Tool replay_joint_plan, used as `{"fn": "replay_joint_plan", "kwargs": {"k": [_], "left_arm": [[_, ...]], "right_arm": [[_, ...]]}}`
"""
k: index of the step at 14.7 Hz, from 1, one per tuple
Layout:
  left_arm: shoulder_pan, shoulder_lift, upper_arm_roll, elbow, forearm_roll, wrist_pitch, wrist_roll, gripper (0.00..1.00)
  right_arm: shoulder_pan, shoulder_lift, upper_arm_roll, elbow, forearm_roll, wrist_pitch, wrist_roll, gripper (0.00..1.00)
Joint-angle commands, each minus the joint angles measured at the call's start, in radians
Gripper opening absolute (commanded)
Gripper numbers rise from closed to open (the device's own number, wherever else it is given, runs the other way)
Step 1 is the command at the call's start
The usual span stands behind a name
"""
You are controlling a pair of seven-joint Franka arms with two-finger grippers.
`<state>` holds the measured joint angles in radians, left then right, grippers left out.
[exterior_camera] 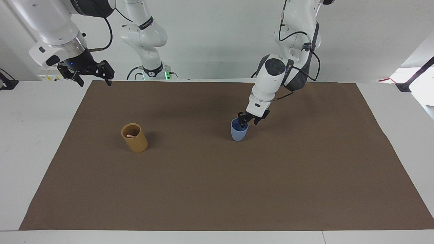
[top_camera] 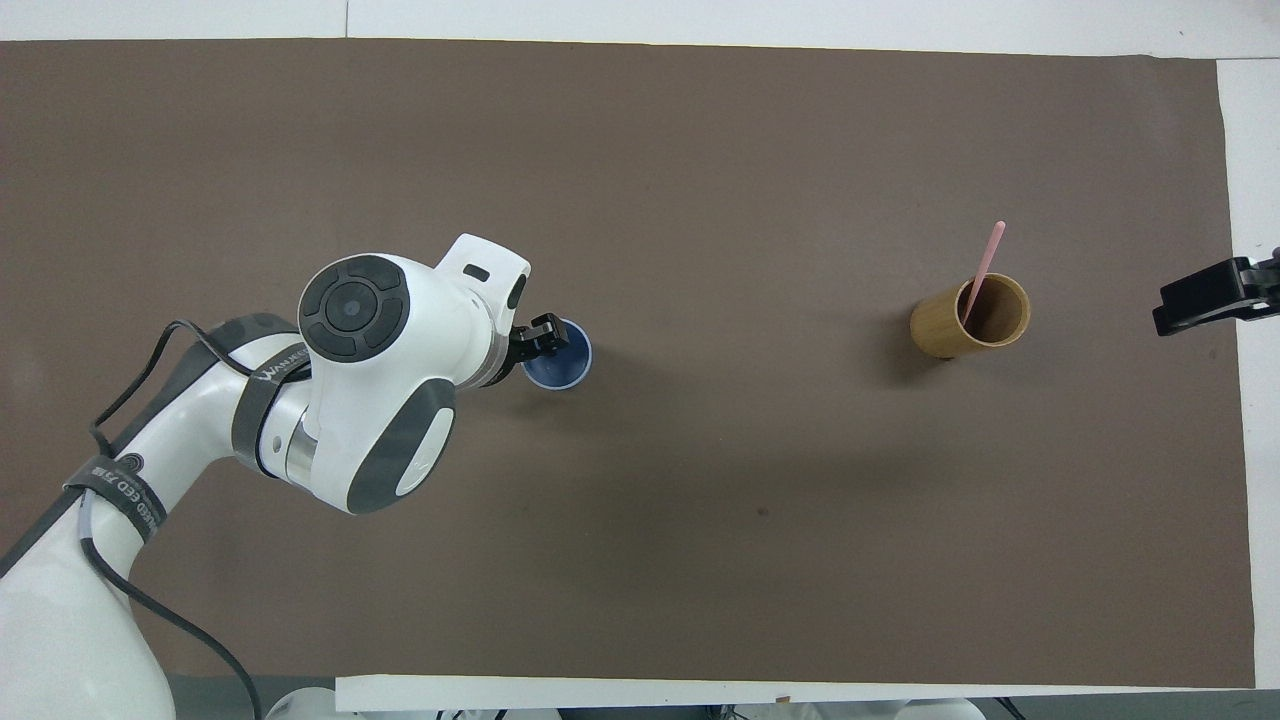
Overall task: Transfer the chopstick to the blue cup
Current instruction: 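Release the blue cup and withdraw the left gripper while the right gripper reaches the chopstick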
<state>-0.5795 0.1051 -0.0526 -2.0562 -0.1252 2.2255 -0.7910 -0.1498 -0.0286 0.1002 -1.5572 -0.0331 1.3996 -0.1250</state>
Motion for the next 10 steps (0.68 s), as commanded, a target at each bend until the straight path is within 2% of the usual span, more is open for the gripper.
{"fn": "replay_joint_plan", "kwargs": {"k": [1, 2, 4, 5, 7, 9, 10], "left_arm": [[0.01, -0.013, 0.007, 0.123, -0.005, -0.185, -0.028, 1.0], [0.033, -0.024, 0.008, 0.148, -0.005, -0.24, -0.024, 1.0], [0.088, -0.073, 0.008, 0.153, 0.015, -0.296, -0.005, 1.0], [0.107, -0.106, 0.008, 0.154, 0.086, -0.322, 0.036, 1.0], [0.173, -0.143, 0.01, 0.156, 0.165, -0.369, 0.19, 1.0], [0.297, -0.163, 0.008, 0.156, 0.165, -0.405, 0.4, 1.0], [0.349, -0.165, 0.01, 0.156, 0.168, -0.417, 0.497, 1.0]], "right_arm": [[0.006, -0.024, 0.004, -0.041, 0.053, 0.056, -0.03, 1.0], [0.019, -0.045, 0.004, -0.099, 0.058, 0.121, -0.047, 1.0], [0.0, -0.126, -0.004, -0.31, 0.163, 0.386, -0.25, 1.0], [-0.013, -0.173, -0.005, -0.427, 0.215, 0.52, -0.347, 1.0], [-0.01, -0.214, -0.005, -0.579, 0.229, 0.684, -0.404, 1.0], [-0.002, -0.205, -0.004, -0.636, 0.229, 0.777, -0.401, 1.0], [0.022, -0.173, -0.004, -0.641, 0.231, 0.82, -0.389, 1.0]]}}
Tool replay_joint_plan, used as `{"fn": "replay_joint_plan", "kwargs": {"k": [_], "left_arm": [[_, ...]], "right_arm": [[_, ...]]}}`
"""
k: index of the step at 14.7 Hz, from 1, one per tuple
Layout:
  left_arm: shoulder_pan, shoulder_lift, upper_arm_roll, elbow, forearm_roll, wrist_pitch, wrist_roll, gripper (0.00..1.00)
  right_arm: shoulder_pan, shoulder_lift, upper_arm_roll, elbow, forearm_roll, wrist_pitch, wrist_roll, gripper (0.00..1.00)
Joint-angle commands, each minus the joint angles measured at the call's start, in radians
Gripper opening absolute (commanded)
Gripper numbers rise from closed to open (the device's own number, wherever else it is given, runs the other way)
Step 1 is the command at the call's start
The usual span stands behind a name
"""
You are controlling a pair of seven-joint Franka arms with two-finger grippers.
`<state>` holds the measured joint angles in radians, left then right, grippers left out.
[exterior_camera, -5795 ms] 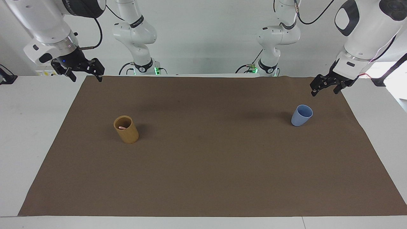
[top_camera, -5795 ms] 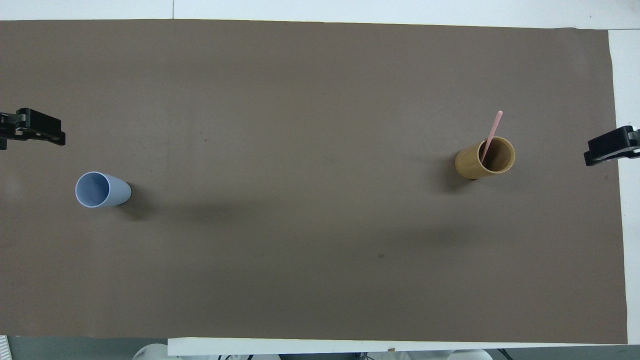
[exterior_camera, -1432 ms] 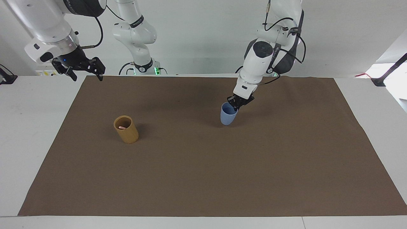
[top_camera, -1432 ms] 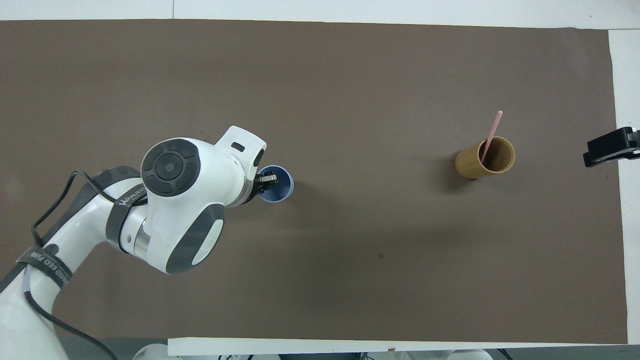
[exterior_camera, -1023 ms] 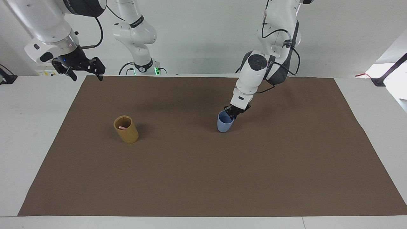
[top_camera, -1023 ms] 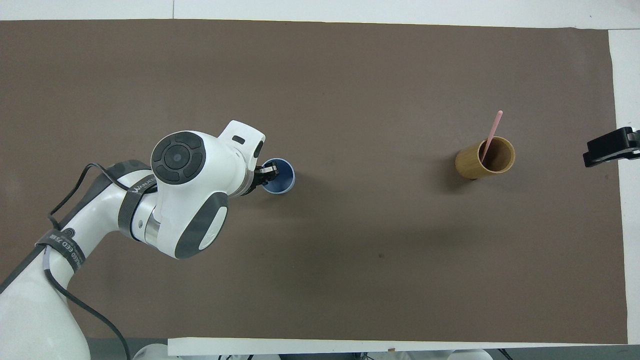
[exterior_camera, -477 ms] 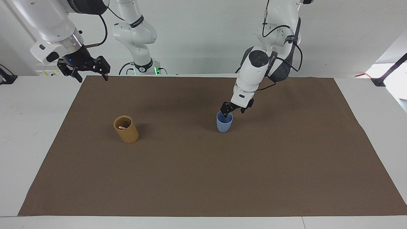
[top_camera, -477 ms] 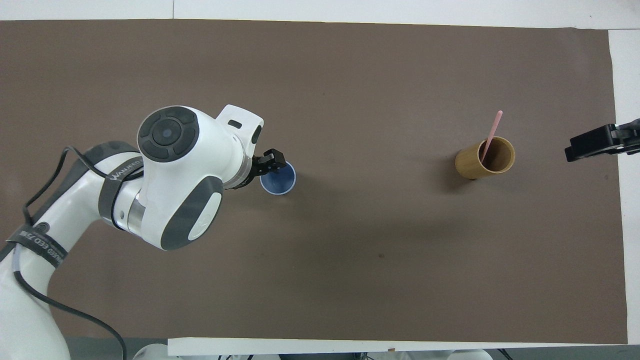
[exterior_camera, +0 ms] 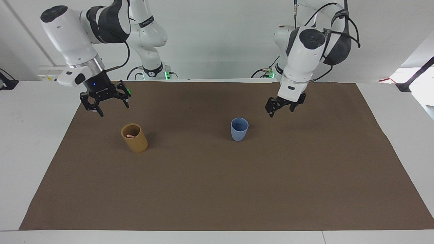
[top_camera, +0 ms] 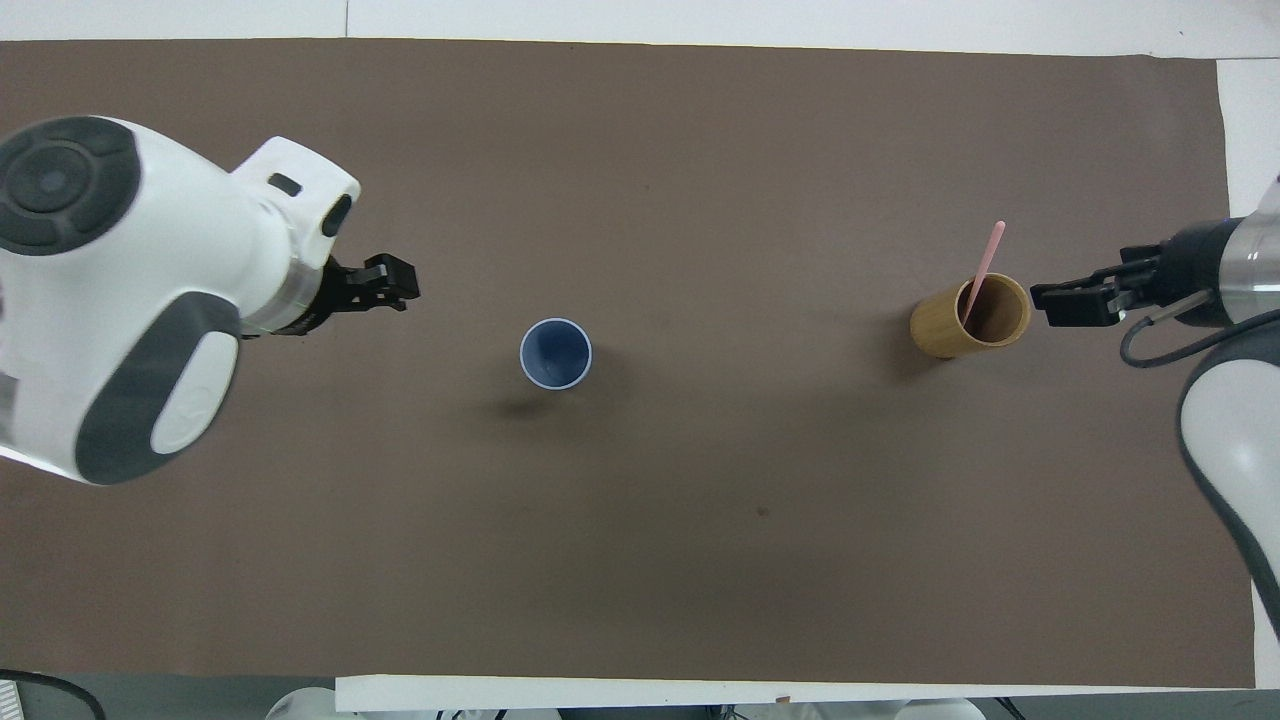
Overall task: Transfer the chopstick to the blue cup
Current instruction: 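Release the blue cup and withdraw the left gripper while the right gripper reaches the chopstick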
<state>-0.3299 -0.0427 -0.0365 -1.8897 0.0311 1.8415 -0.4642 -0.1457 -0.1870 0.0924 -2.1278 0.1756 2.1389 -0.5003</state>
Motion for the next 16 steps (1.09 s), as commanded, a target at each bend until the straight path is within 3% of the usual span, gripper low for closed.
{"fn": "replay_joint_plan", "kwargs": {"k": [1, 4, 9, 12, 14, 16], "left_arm": [[0.147, -0.017, -0.006, -0.012, 0.015, -0.033, 0.25, 1.0], [0.253, -0.028, -0.007, -0.068, 0.015, 0.012, 0.435, 1.0], [0.322, 0.019, -0.005, 0.033, -0.02, -0.033, 0.487, 1.0], [0.328, 0.092, 0.001, 0.202, -0.066, -0.206, 0.475, 1.0], [0.321, 0.087, 0.001, 0.227, -0.057, -0.271, 0.443, 1.0], [0.341, 0.072, 0.013, 0.225, -0.066, -0.263, 0.44, 1.0]], "right_arm": [[0.053, 0.03, 0.004, -0.067, 0.022, 0.148, 0.006, 0.99], [0.09, 0.113, 0.003, -0.067, 0.021, 0.263, 0.034, 0.88], [0.094, 0.169, 0.004, -0.054, 0.021, 0.335, 0.028, 0.78], [0.086, 0.173, 0.003, -0.021, 0.021, 0.267, 0.011, 0.72], [0.078, 0.172, 0.003, 0.006, 0.018, 0.188, 0.013, 0.72], [0.066, 0.173, 0.003, 0.006, 0.019, 0.199, 0.011, 0.66]]}}
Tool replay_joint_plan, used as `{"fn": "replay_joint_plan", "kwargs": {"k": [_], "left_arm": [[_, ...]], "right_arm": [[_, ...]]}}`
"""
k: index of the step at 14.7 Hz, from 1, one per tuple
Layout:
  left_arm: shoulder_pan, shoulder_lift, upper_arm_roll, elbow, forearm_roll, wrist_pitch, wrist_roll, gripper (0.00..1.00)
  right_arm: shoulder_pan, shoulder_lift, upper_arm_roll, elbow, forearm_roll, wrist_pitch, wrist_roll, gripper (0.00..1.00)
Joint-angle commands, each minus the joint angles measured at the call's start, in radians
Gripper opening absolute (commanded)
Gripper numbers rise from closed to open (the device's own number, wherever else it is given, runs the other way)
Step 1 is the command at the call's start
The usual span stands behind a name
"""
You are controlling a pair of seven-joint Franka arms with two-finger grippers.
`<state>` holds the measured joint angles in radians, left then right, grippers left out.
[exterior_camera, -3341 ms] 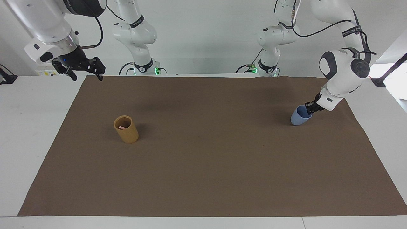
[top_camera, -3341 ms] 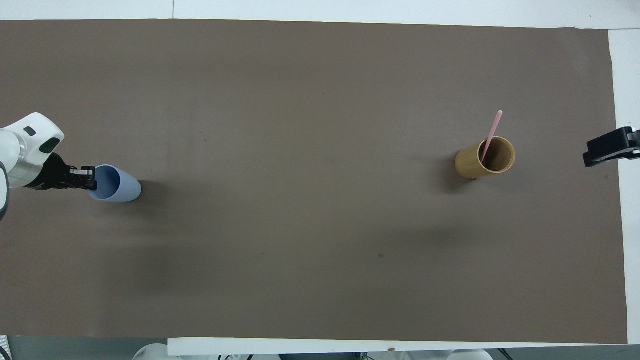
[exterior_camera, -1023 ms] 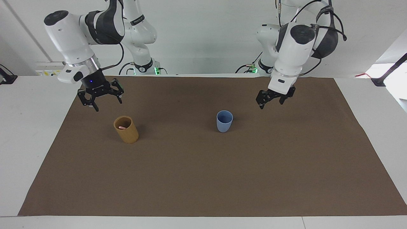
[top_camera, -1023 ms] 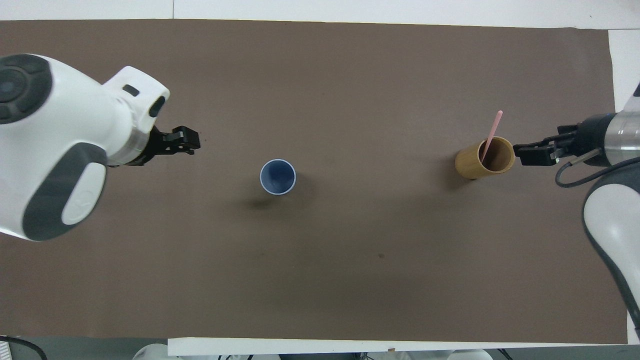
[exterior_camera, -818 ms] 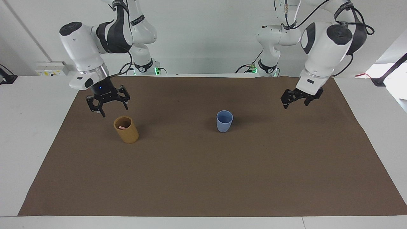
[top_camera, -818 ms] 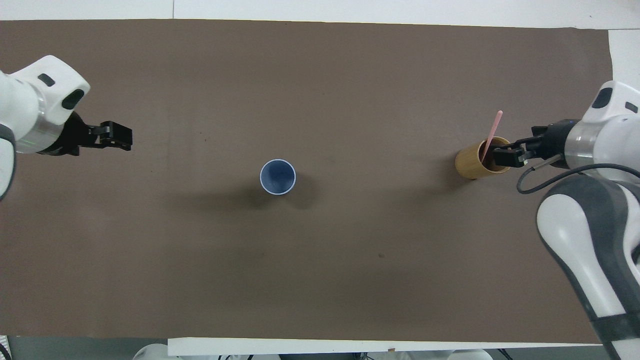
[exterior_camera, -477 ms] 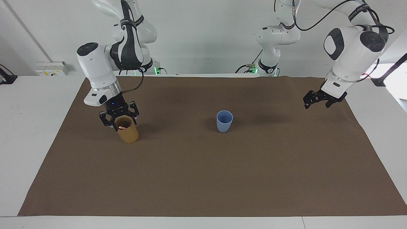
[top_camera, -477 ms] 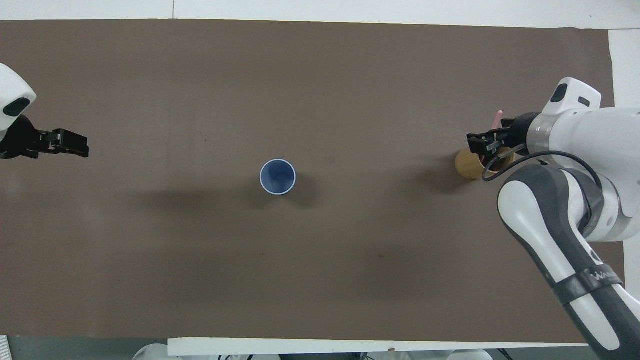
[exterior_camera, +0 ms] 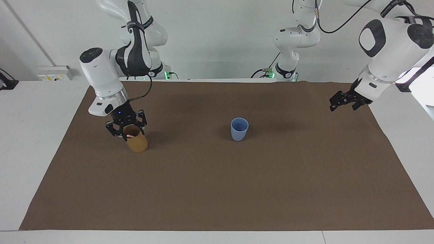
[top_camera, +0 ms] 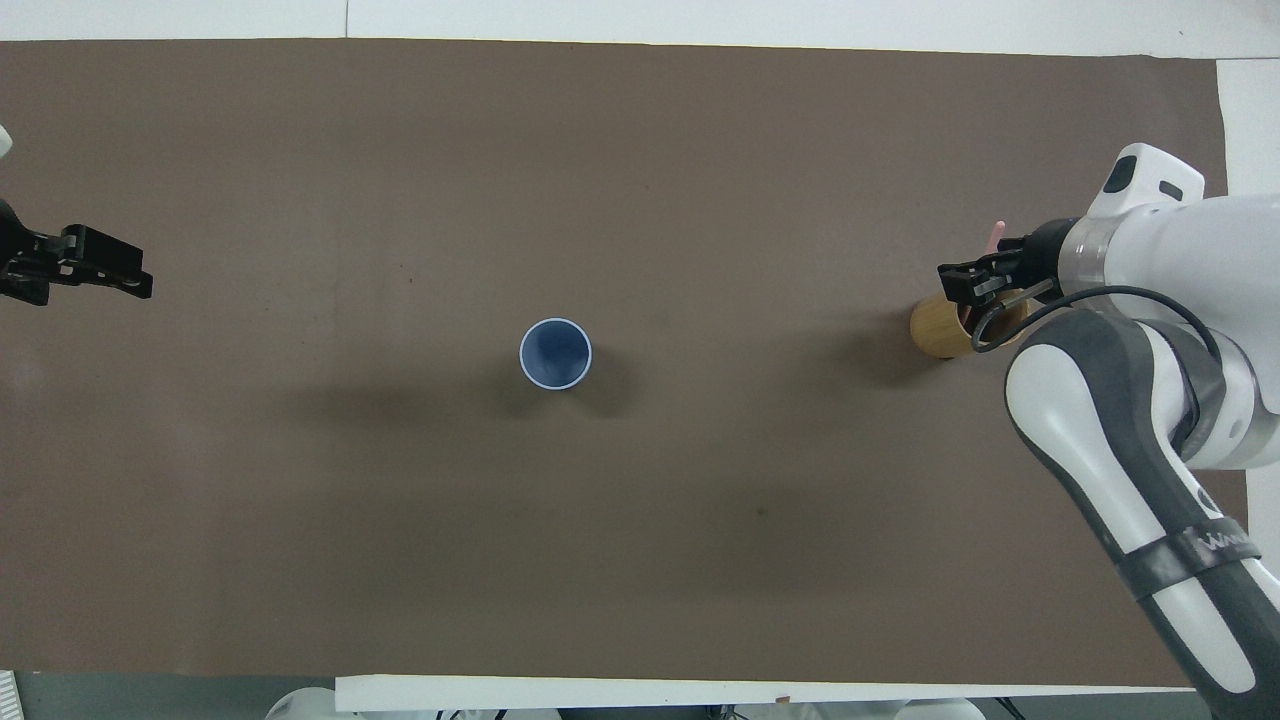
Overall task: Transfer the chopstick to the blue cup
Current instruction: 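Grasp the pink chopstick with the right gripper and lift it out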
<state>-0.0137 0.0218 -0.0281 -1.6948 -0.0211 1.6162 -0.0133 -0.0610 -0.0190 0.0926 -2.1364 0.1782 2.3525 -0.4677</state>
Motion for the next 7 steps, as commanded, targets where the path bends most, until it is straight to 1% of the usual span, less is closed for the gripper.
{"fn": "replay_joint_plan", "kwargs": {"k": [1, 3, 4, 5, 7], "left_arm": [[0.028, -0.018, 0.005, -0.003, -0.014, -0.047, -0.004, 1.0], [0.014, -0.06, -0.001, -0.011, -0.013, -0.05, -0.01, 1.0], [0.014, -0.066, -0.004, -0.011, -0.01, -0.053, -0.002, 1.0], [0.015, -0.066, -0.006, -0.012, -0.01, -0.055, -0.002, 1.0], [0.018, -0.068, -0.004, -0.012, -0.01, -0.049, -0.007, 1.0]], "right_arm": [[-0.016, 0.005, 0.002, 0.012, 0.015, 0.01, -0.02, 0.66], [-0.011, 0.02, 0.002, 0.006, 0.017, 0.071, -0.019, 0.66], [-0.01, 0.022, 0.002, 0.007, 0.017, 0.077, -0.016, 0.66], [-0.01, 0.021, 0.002, 0.007, 0.017, 0.071, -0.015, 0.6], [-0.011, 0.019, 0.002, 0.004, 0.017, 0.059, -0.017, 0.47]]}}
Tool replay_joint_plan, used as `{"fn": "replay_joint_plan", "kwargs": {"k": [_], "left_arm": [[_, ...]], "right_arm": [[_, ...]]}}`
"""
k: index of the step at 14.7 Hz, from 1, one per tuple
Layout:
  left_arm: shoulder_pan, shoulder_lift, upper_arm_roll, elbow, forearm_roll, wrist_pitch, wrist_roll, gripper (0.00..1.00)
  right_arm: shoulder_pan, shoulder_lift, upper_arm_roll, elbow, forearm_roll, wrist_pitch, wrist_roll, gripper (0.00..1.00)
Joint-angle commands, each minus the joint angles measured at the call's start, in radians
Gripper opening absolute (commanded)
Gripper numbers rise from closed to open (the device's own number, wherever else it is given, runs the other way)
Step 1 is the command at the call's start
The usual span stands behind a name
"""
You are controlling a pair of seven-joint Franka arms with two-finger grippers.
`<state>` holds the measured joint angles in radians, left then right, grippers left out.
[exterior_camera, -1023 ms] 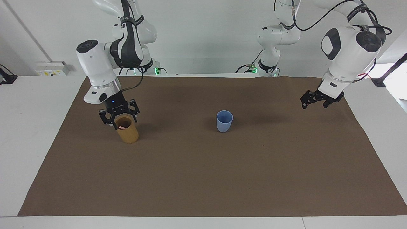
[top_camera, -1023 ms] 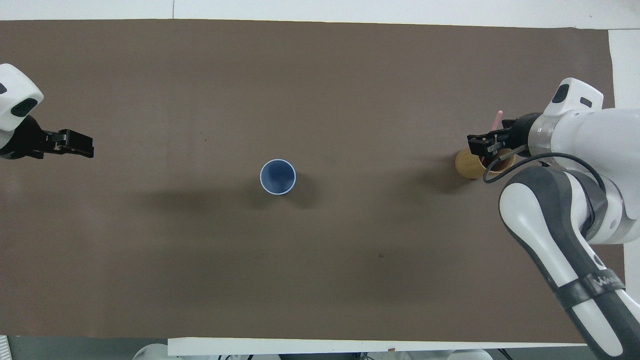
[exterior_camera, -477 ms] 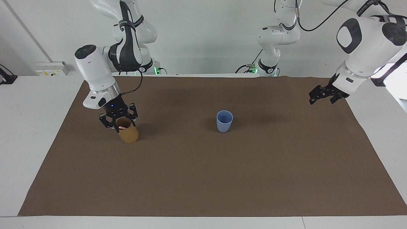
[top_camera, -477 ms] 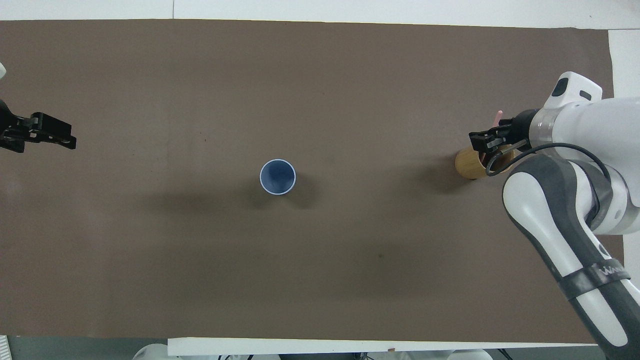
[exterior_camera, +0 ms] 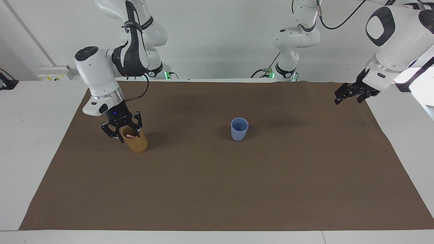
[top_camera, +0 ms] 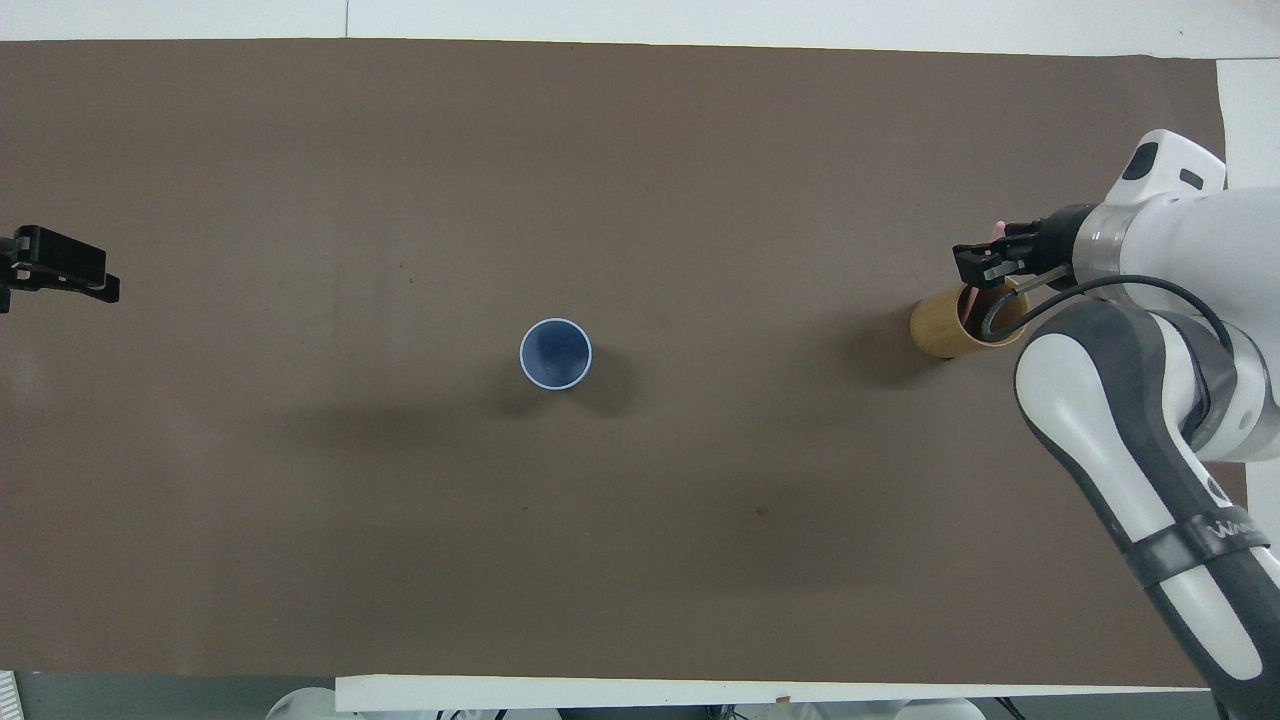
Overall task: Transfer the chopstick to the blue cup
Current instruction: 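Grasp the pink chopstick with the right gripper and lift it out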
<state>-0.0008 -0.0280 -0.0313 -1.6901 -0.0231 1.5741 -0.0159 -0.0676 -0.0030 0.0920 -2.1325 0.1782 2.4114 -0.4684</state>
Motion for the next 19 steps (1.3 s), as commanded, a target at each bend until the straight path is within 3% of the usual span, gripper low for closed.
{"fn": "replay_joint_plan", "kwargs": {"k": [1, 4, 7, 10, 12, 15, 17, 19], "left_arm": [[0.008, -0.017, -0.001, -0.017, -0.008, -0.005, -0.007, 1.0], [0.016, -0.018, 0.001, -0.017, -0.008, -0.011, -0.012, 1.0], [0.016, -0.018, 0.002, -0.02, -0.001, -0.002, 0.005, 1.0], [0.015, -0.015, 0.005, -0.014, 0.0, 0.006, 0.033, 1.0], [0.013, -0.009, 0.004, -0.005, 0.017, 0.015, 0.06, 1.0], [0.004, -0.013, 0.004, -0.003, 0.055, 0.006, 0.05, 1.0], [0.016, -0.016, 0.005, -0.009, 0.055, 0.015, 0.048, 1.0], [0.016, -0.016, 0.005, -0.01, 0.055, 0.012, 0.048, 1.0]], "right_arm": [[-0.006, 0.0, 0.003, 0.0, 0.017, -0.018, -0.013, 0.4], [-0.006, -0.002, 0.003, 0.002, 0.017, -0.054, -0.01, 0.29], [-0.011, -0.005, 0.003, 0.009, 0.017, -0.077, -0.019, 0.06], [-0.014, -0.011, 0.002, 0.037, 0.009, -0.101, -0.021, 0.0], [-0.017, -0.028, 0.0, 0.11, 0.006, -0.184, -0.019, 0.0], [-0.014, -0.054, 0.005, 0.303, 0.006, -0.404, 0.017, 0.0], [0.017, -0.043, 0.014, 0.464, 0.006, -0.535, 0.136, 0.0], [0.096, -0.014, 0.014, 0.561, 0.006, -0.574, 0.281, 0.0]]}}
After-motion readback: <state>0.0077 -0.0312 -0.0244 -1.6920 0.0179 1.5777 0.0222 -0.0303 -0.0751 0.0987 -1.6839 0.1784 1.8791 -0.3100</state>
